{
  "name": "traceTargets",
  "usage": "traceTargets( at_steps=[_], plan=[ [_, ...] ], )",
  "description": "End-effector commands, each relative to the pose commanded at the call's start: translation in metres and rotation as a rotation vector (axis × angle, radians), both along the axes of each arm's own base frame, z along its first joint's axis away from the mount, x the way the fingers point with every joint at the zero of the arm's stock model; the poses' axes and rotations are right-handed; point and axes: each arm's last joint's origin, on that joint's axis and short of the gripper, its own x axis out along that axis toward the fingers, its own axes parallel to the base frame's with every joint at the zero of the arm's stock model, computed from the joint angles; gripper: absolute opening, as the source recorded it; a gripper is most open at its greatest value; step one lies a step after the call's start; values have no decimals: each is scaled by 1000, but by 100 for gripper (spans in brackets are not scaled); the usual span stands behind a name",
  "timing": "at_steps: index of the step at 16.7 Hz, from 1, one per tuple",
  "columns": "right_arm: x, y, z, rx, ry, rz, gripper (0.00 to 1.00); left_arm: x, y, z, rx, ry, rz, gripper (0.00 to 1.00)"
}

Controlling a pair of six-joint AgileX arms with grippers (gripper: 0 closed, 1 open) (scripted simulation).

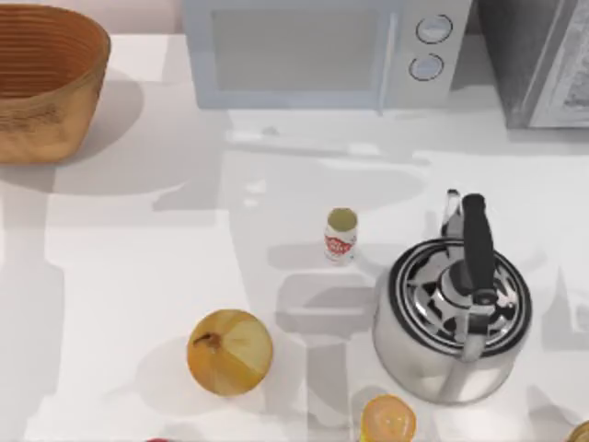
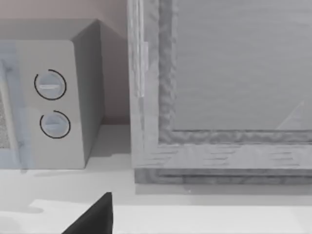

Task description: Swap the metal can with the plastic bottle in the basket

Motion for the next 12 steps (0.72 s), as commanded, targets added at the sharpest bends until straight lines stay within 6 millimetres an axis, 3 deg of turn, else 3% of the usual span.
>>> traceTargets(
  at_steps=[4, 12],
  plan=[
    [0, 0, 0, 0, 0, 0, 100, 2, 2, -3, 1, 3, 6, 0],
    [0, 0, 0, 0, 0, 0, 100, 44, 0, -42, 0, 0, 0, 0]
  ],
)
